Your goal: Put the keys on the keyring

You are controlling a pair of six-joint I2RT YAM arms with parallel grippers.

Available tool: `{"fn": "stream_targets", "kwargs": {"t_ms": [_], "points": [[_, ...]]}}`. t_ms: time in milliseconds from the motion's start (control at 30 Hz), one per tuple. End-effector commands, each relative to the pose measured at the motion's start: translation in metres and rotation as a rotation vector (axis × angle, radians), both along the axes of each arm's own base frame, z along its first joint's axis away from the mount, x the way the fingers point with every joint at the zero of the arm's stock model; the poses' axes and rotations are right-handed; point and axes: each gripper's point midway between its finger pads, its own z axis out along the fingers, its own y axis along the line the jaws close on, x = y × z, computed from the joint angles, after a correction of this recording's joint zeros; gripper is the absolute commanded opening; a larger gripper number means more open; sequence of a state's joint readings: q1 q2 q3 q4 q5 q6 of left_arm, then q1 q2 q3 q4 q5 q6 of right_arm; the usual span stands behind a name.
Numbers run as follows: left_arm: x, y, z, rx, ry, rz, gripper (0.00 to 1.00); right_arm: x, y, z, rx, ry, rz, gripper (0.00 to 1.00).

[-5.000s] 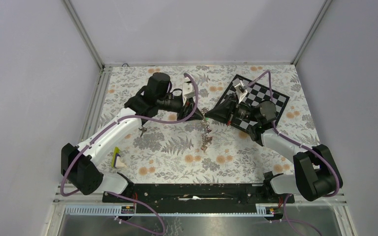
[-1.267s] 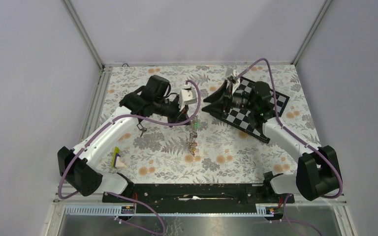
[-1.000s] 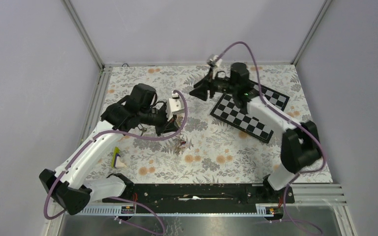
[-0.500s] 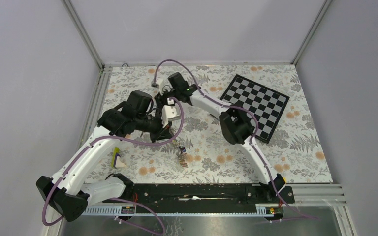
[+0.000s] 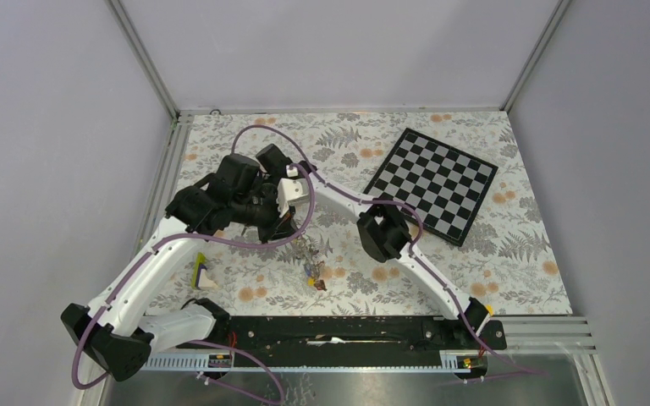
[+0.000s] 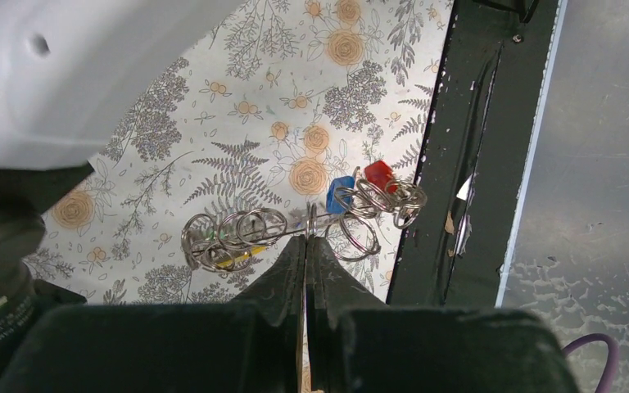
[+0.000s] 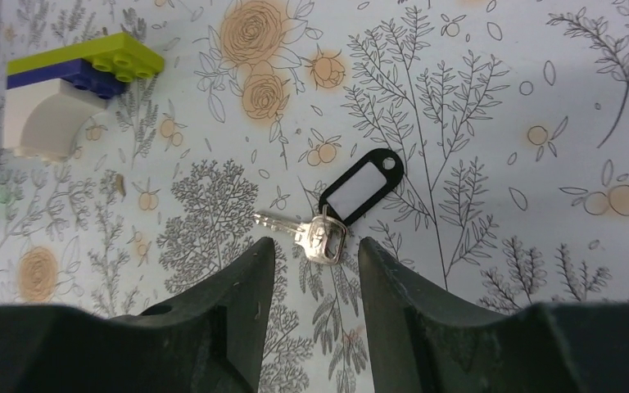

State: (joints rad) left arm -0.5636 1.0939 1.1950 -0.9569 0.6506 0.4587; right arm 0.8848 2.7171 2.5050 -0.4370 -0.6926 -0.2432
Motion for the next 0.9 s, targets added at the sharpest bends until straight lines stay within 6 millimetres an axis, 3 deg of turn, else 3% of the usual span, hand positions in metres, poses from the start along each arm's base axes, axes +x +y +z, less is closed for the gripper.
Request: {"fn": "stream_targets", "kwargs": {"t_ms": [0,267,500,867], "points": [[0.0,-0.008,0.036,-0.1,-0.079,-0.022,0.0,0.002,0.01,-0.01,-0.018,-0.058,-0.006,0.48],[-0.002,-0.007,0.034,-0.1,-0.074,-0.022,0.0,-0.002,0.018,-0.027,-0.054,-0.098,-0.023,0.43],[-0.002,-0.007,0.032,-0.097,-0.069,-0.024,0.0,-0.002,0.014,-0.033,-0.074,-0.101,-0.03,0.31],[-0.002,-0.004,0.031,-0.09,-0.081,-0.01,0.0,-0.005,0.016,-0.026,-0.06,-0.09,-0.024,0.13]]}}
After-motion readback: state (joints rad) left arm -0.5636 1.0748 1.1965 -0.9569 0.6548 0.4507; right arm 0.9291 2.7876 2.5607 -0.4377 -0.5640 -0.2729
